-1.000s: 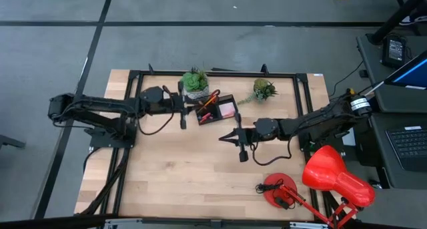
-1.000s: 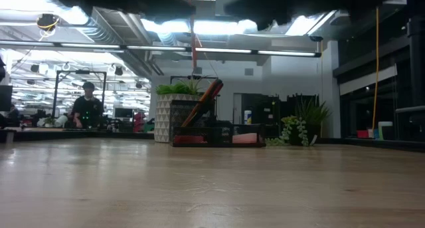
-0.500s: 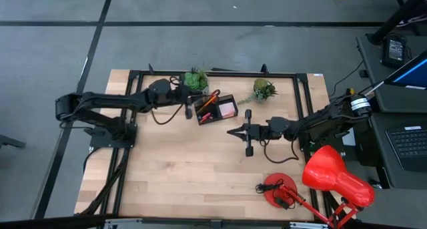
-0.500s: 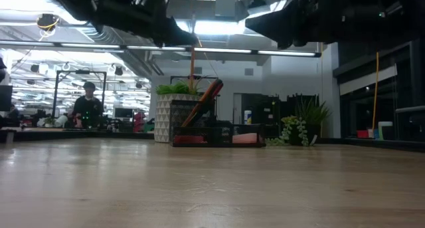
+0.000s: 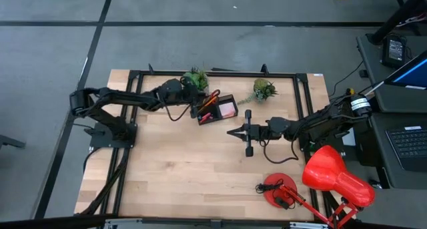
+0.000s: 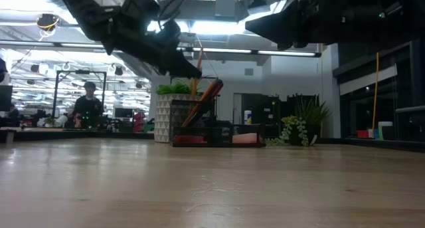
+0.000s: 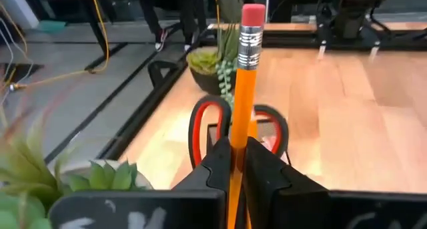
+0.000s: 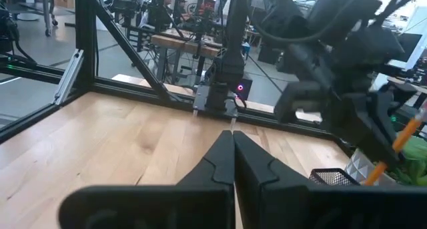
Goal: Pick and place office supplies into organizer
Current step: Put the orange pencil into the black desk organizer, then return to Home Position
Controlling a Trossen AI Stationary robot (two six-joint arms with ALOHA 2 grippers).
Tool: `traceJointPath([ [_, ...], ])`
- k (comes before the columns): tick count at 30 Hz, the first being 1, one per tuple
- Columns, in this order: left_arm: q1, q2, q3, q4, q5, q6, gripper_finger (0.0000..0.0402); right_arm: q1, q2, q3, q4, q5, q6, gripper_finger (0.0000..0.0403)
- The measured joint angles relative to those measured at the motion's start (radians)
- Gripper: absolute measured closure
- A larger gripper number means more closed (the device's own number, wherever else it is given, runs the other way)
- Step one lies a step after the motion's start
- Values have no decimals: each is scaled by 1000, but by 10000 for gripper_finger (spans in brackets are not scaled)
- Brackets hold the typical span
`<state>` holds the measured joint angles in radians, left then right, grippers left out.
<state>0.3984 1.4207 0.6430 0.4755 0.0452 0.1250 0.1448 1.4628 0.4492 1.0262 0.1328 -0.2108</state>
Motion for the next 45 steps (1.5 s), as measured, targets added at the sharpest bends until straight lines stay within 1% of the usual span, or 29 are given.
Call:
traceJointPath([
  [7, 4, 78, 0, 1, 14, -48, 387, 0, 0, 0, -8, -1, -3, 401],
  [10, 3, 95, 0, -1, 37, -55, 363, 0, 0, 0, -13, -1, -3, 401],
  [15, 3, 98, 0, 4, 37, -60, 319, 0, 0, 0, -15, -1, -3, 401],
  [18, 3, 98, 0, 24, 37, -61, 306, 0, 0, 0, -16, -1, -3, 401],
  [22, 3, 73, 0, 27, 37, -55, 300, 0, 0, 0, -16, -1, -2, 401],
  [27, 3, -10, 0, 9, 37, -42, 301, 0, 0, 0, -16, -1, -2, 400],
  [32, 2, -138, 0, -69, 36, -26, 314, 0, 0, 0, -16, 0, -1, 400],
  [35, -1, -233, 0, -160, 36, -26, 330, 0, 0, 0, -15, 0, 7, 400],
  [40, -40, -408, 0, -337, 36, -25, 366, -7, -11, 0, -14, -1, 89, 400],
  [45, -106, -562, 0, -415, 35, 9, 398, -31, -70, 2, -36, -4, 122, 400],
])
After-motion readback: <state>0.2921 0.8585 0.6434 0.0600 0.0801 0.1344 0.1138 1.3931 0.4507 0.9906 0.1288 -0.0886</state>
